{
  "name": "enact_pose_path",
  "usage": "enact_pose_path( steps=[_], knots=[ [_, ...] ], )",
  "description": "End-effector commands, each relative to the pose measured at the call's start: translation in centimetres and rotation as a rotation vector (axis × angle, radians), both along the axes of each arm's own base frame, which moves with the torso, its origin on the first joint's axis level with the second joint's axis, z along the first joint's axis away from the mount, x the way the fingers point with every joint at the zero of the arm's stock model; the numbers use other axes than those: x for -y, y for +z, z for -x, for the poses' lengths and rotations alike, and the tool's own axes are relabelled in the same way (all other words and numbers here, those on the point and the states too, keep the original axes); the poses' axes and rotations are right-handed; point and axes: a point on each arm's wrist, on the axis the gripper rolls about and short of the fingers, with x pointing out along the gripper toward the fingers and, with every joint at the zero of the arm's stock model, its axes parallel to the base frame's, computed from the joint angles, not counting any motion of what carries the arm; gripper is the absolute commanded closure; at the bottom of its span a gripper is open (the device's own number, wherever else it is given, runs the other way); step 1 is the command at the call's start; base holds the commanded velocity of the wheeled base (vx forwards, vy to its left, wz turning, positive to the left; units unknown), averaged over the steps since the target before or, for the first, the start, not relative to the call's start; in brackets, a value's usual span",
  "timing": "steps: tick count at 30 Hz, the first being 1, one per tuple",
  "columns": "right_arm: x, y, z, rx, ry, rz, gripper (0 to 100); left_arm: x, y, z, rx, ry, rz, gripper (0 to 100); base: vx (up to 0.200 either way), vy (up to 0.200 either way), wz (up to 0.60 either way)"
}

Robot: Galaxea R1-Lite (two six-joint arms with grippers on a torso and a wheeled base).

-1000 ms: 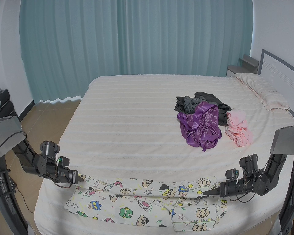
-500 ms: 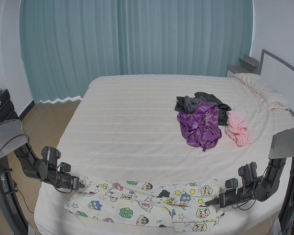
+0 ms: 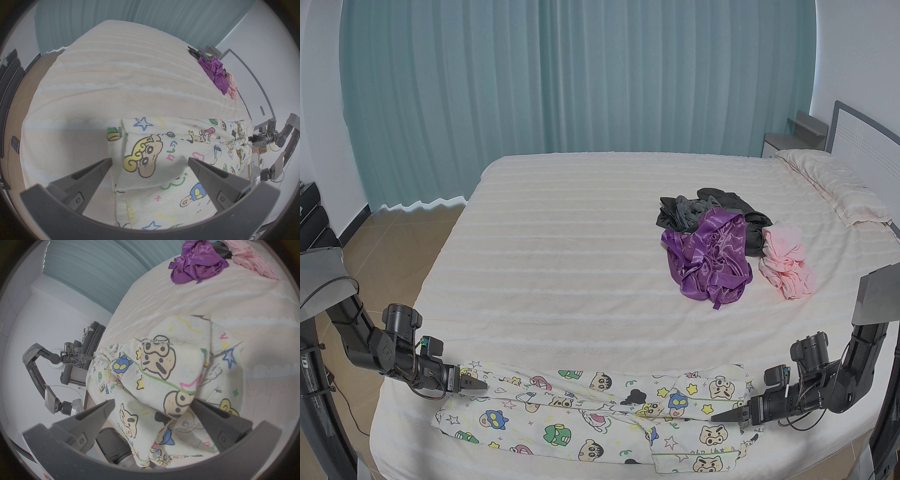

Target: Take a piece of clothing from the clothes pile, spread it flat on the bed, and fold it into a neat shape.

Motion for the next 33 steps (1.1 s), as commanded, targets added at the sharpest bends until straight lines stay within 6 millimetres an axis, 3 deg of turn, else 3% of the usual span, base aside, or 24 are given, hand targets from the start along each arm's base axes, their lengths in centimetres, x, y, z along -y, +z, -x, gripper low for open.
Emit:
enact_pose_path(
  steps=[1,9,10,13,15,19,20,23,33],
  knots=[
    [1.6,2.2,0.5,0.071,-0.070,-0.011,0,-1.8,1.5,1.3,0.053,0.047,0.044,0,0.000,0.000,0.00],
    [2.8,4.0,0.5,0.149,-0.125,-0.022,0,-5.1,3.4,3.2,0.092,0.189,0.192,0,0.000,0.000,0.00],
    [2.5,4.8,0.4,0.178,-0.127,-0.030,0,-5.6,4.8,4.0,0.097,0.260,0.297,0,0.000,0.000,0.00],
    [2.0,5.4,0.1,0.208,-0.123,-0.038,0,-5.2,6.2,5.1,0.070,0.347,0.408,0,0.000,0.000,0.00],
    [0.9,6.0,-1.2,0.231,-0.147,-0.043,0,-4.6,8.0,5.9,0.008,0.475,0.566,0,0.000,0.000,0.00],
    [-0.1,5.6,-1.7,0.203,-0.153,-0.045,0,-4.4,8.0,5.8,-0.046,0.517,0.636,0,0.000,0.000,0.00],
    [-0.5,4.4,-1.9,0.163,-0.142,-0.031,0,-4.4,7.4,5.7,-0.078,0.532,0.655,0,0.000,0.000,0.00],
    [-0.6,3.2,-2.1,0.151,-0.140,-0.029,0,-4.3,6.5,5.4,-0.115,0.535,0.657,0,0.000,0.000,0.00],
    [-0.5,2.0,-2.2,0.178,-0.150,-0.027,0,-4.3,6.2,5.4,-0.126,0.539,0.658,0,0.000,0.000,0.00]
  ],
)
